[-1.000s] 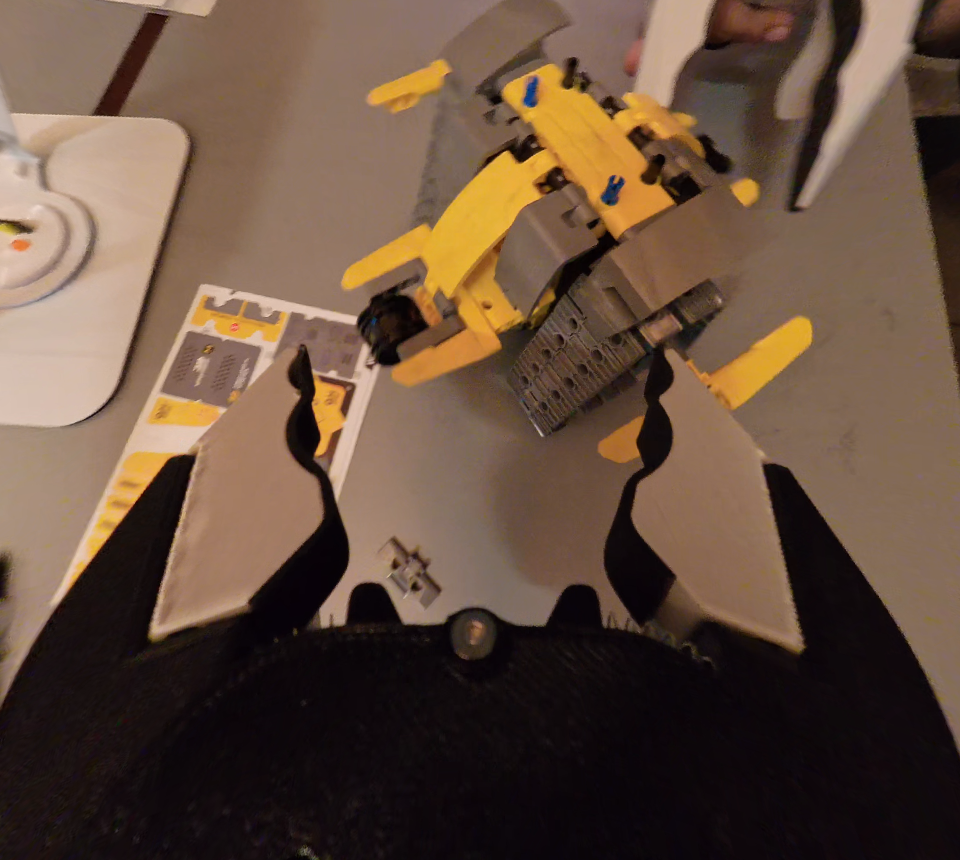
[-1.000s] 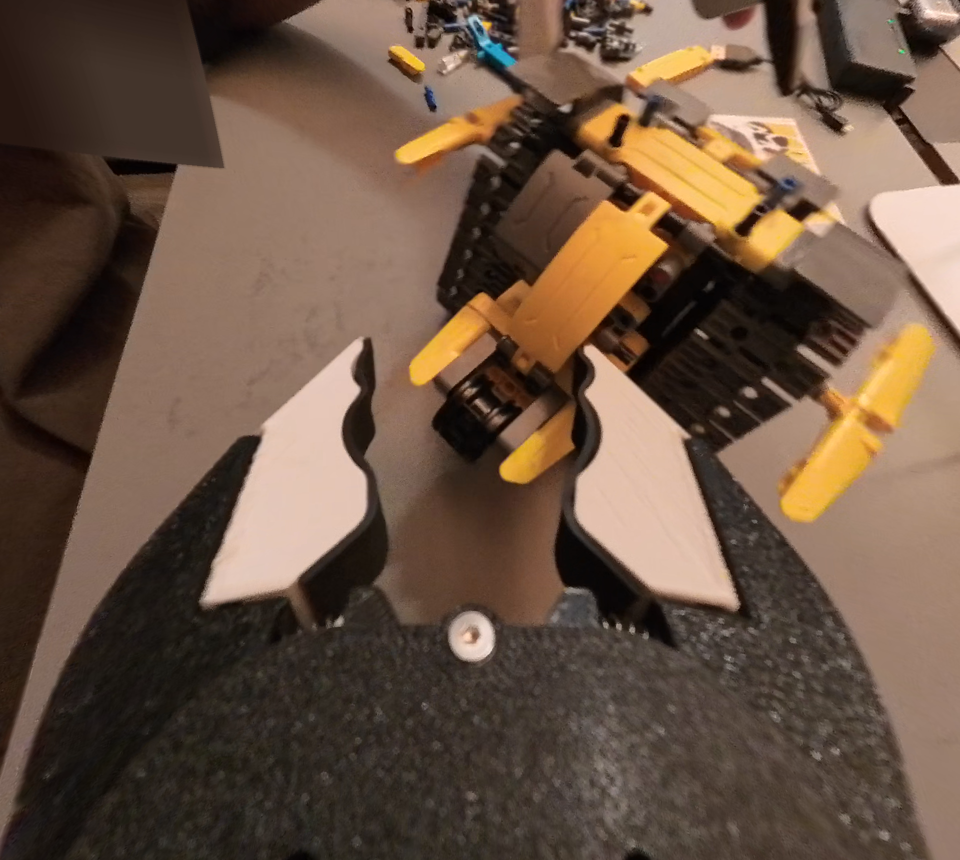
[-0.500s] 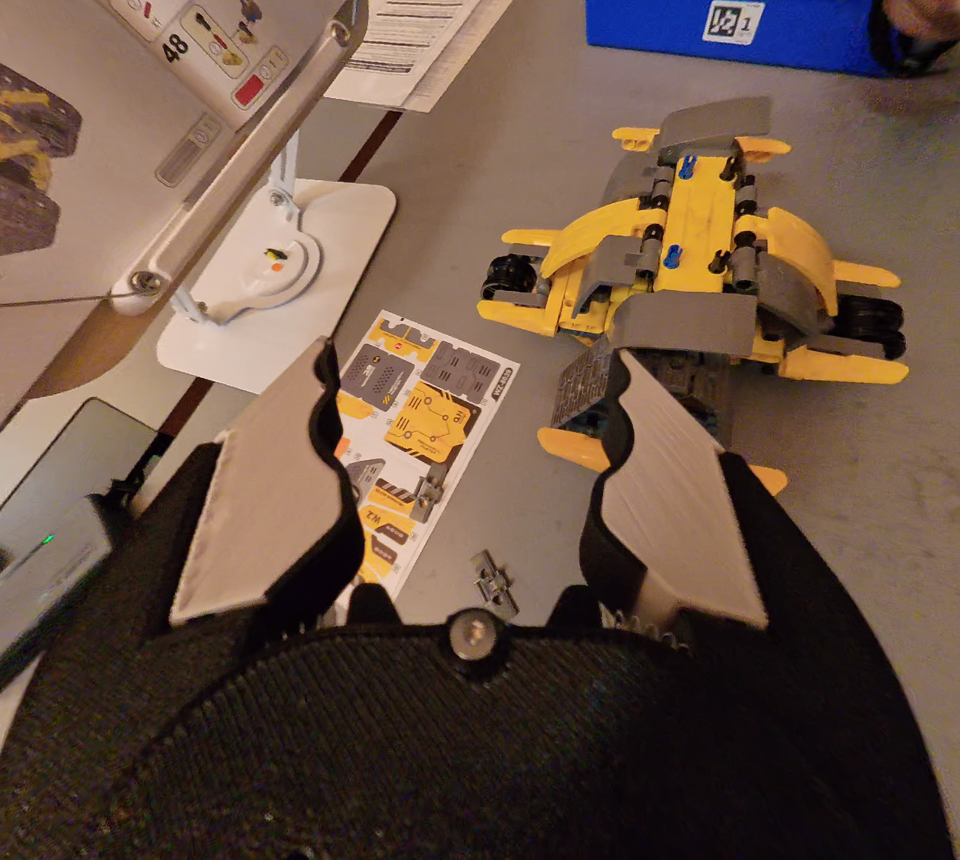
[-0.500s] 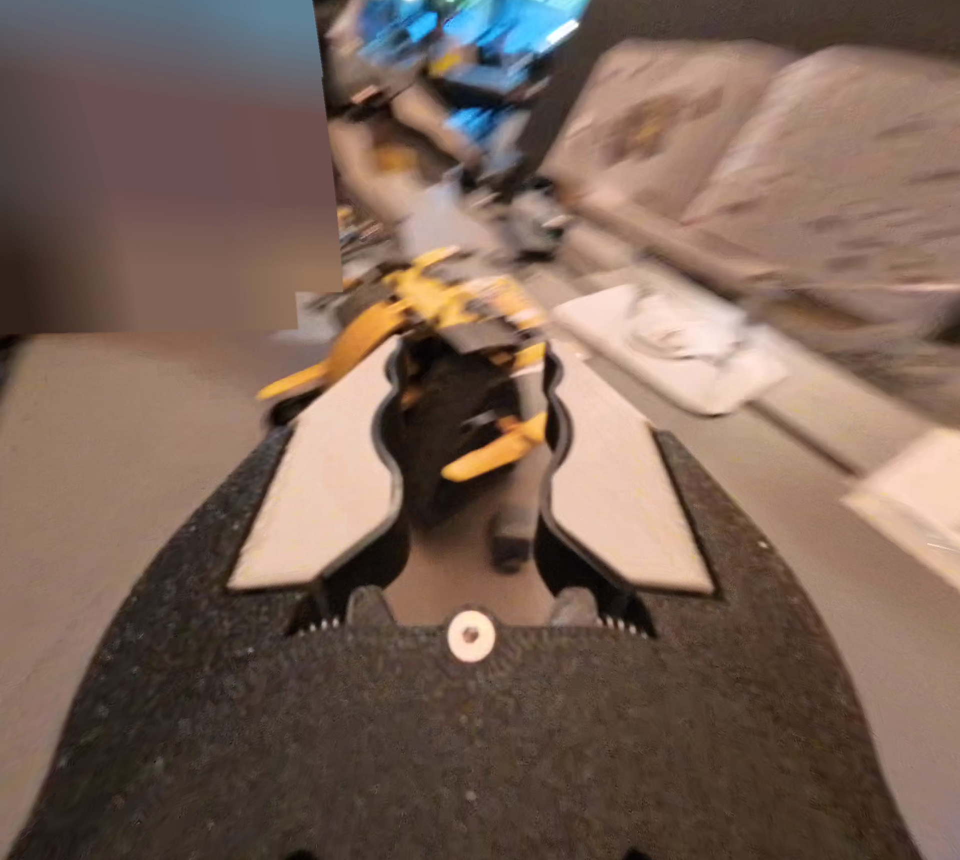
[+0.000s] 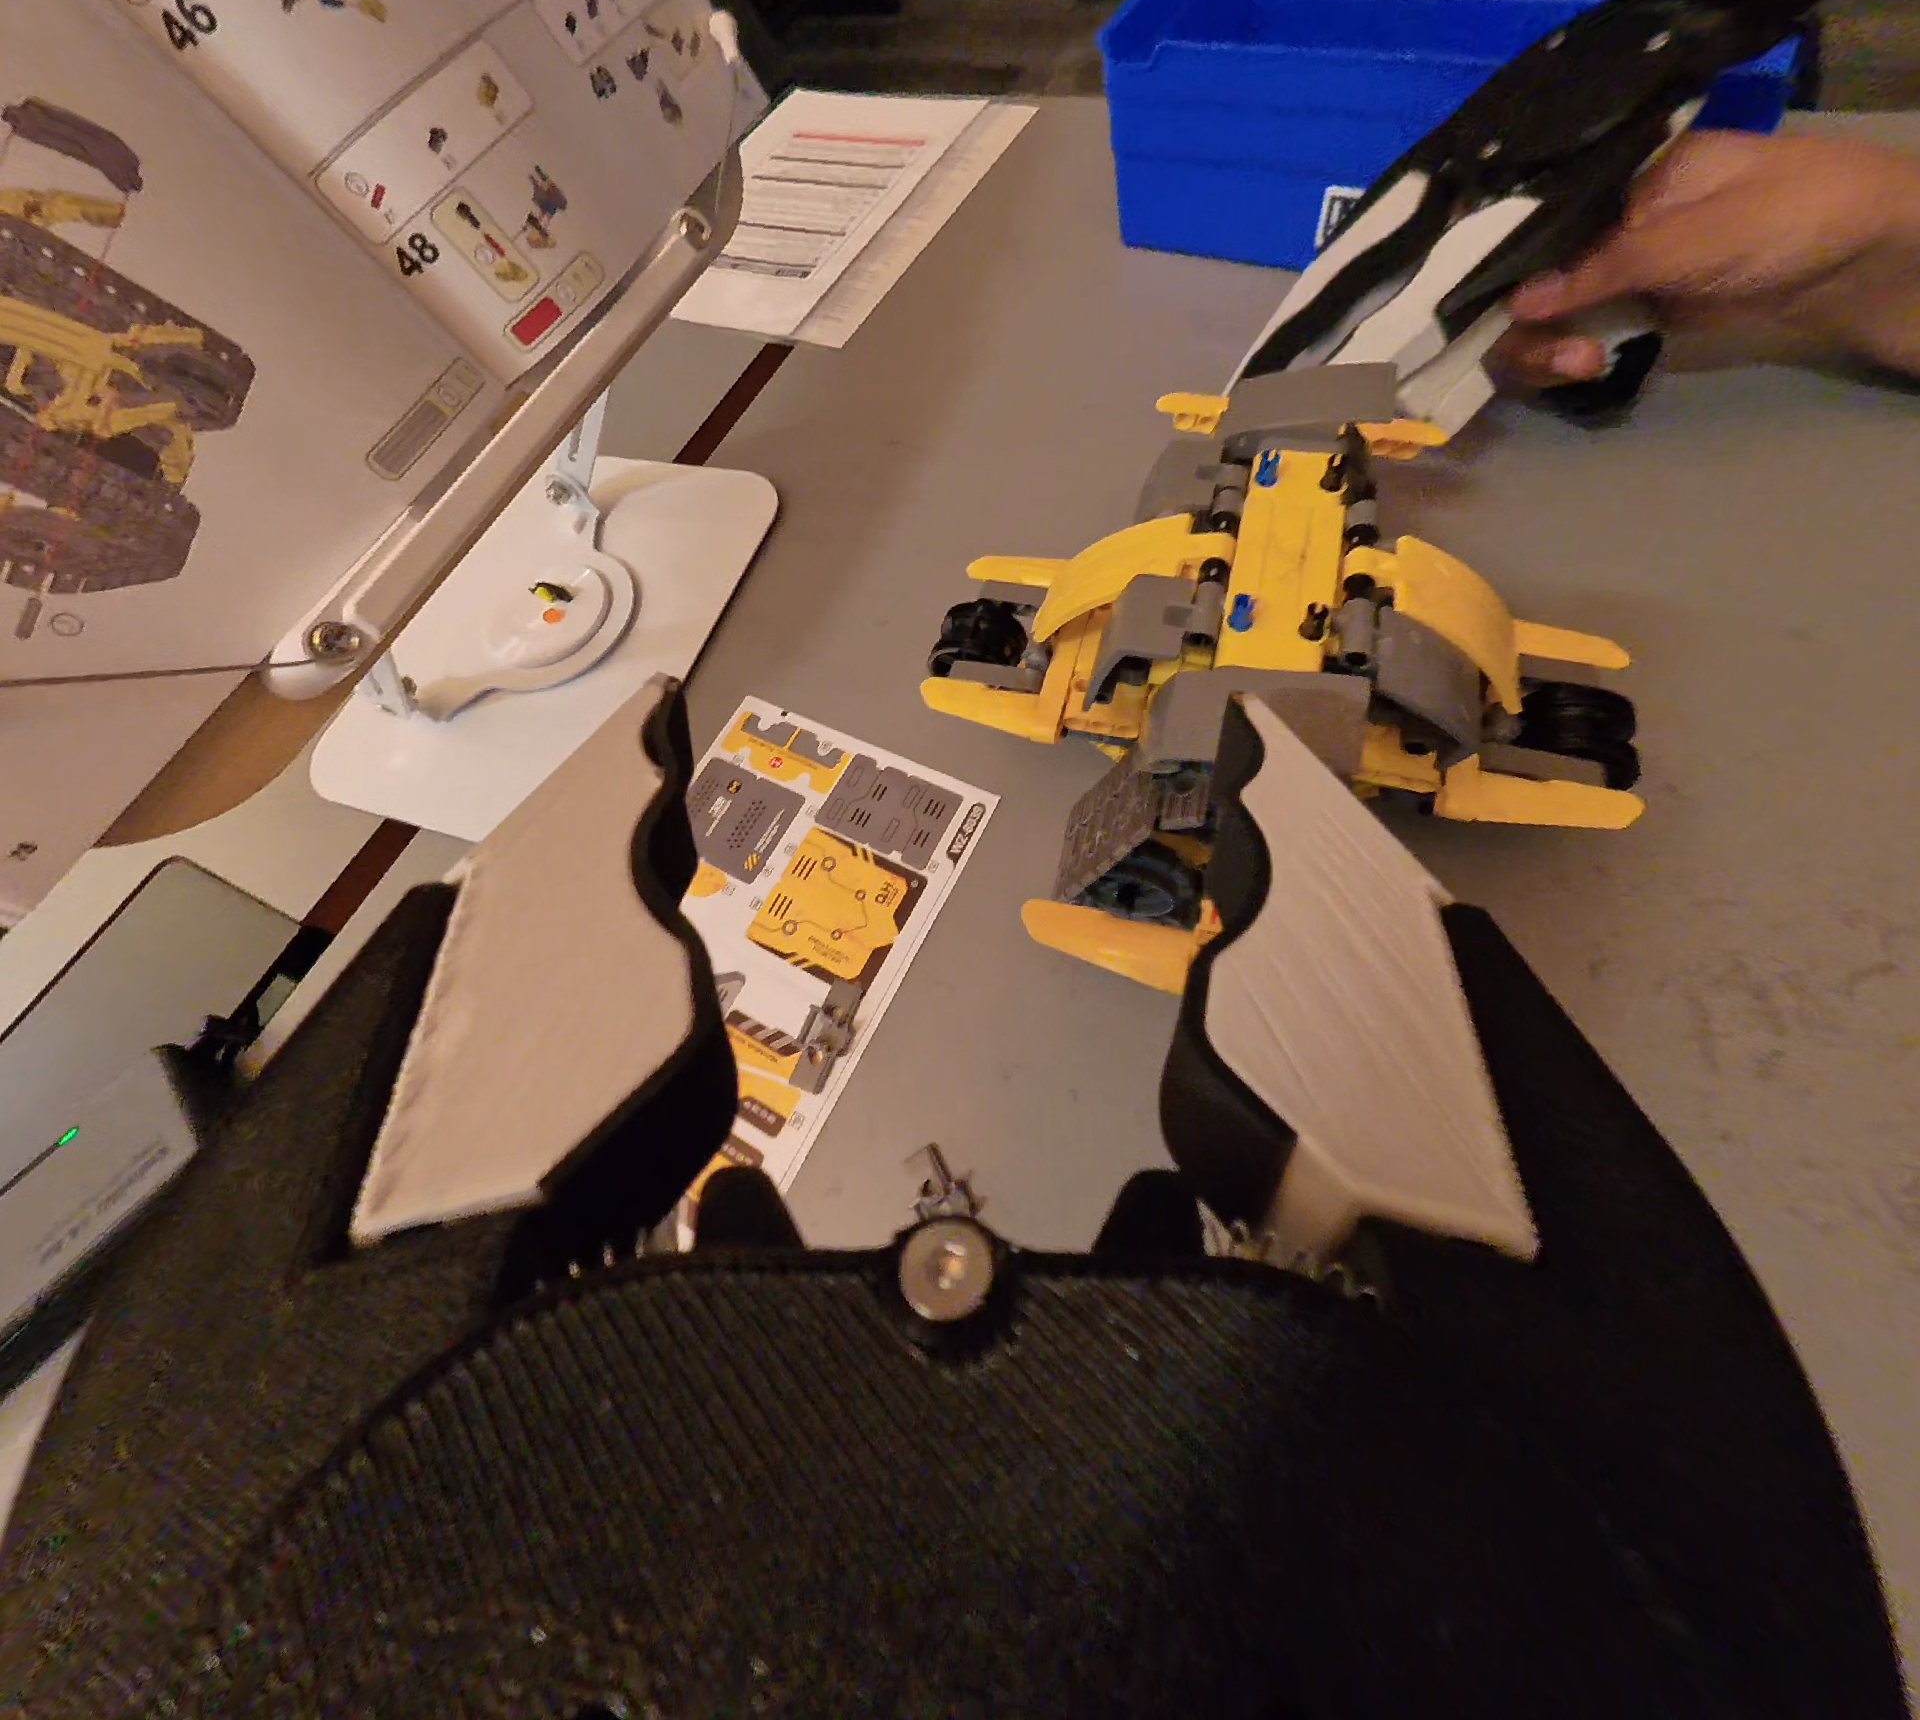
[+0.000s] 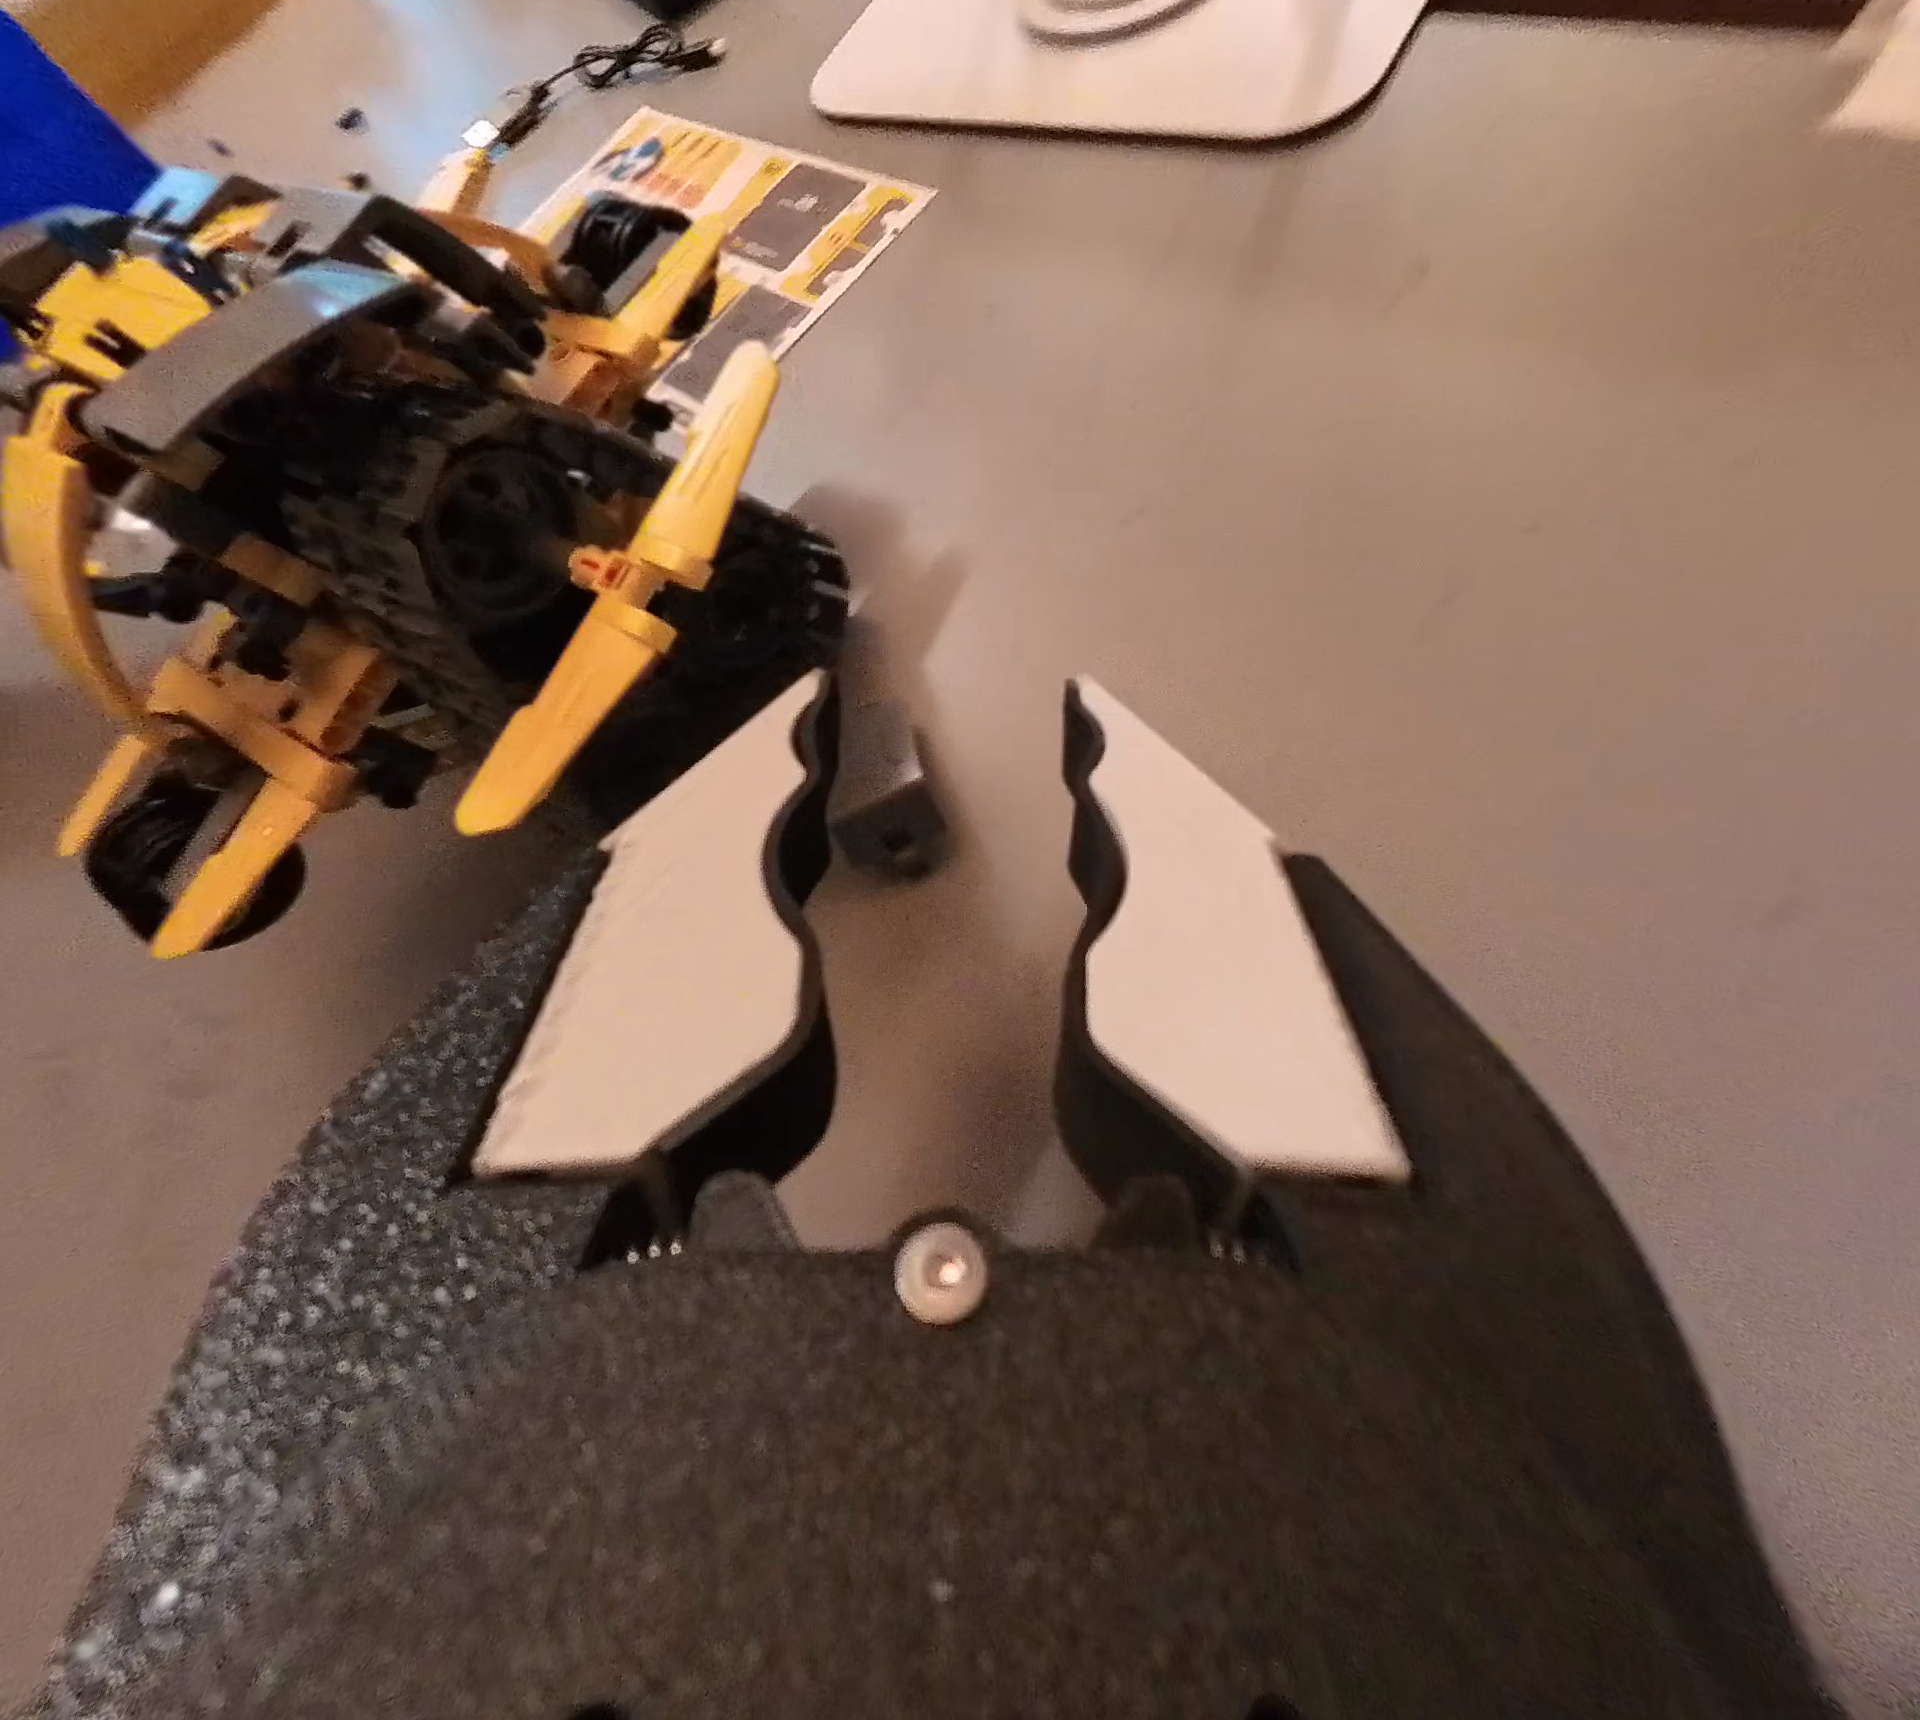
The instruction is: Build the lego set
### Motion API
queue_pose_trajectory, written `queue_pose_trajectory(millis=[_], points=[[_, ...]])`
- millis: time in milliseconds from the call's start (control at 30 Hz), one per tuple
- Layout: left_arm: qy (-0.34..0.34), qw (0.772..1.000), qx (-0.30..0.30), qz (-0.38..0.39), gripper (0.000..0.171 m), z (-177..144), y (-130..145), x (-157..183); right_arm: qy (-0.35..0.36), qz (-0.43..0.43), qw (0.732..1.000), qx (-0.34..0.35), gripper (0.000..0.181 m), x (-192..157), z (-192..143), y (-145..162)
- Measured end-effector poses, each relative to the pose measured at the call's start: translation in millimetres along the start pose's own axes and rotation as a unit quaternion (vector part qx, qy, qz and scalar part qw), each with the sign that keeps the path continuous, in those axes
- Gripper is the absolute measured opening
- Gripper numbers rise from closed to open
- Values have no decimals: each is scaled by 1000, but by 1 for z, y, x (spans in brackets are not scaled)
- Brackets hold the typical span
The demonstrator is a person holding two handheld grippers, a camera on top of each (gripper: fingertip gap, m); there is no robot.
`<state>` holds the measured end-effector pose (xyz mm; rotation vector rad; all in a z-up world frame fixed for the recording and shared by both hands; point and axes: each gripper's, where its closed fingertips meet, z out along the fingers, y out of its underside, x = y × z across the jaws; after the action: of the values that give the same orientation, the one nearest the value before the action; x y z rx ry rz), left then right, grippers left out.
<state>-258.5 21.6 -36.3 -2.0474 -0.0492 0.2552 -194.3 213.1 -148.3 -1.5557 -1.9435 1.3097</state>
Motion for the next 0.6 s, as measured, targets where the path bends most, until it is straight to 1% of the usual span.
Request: queue_pose_trajectory(millis=[67,200,267,333,367,500,600], points=[[6,1000,7,6,97,-1,-5,6,-27,24,999,-18,39,-2,7,8],[19,999,14,25,98,-1,-14,22,-80,34,994,-64,31,-15,17,27],[20,999,12,39,98,0,-17,30,-92,31,991,-89,24,-20,19,36],[22,998,10,52,98,0,-20,38,-96,27,990,-99,21,-22,19,40],[24,998,9,58,98,1,-20,41,-96,25,990,-101,6,-23,18,40],[22,997,0,79,98,3,-19,49,-64,3,994,-90,4,-14,13,34],[27,996,3,81,98,4,-20,54,-28,-19,999,-32,4,-8,2,10]])
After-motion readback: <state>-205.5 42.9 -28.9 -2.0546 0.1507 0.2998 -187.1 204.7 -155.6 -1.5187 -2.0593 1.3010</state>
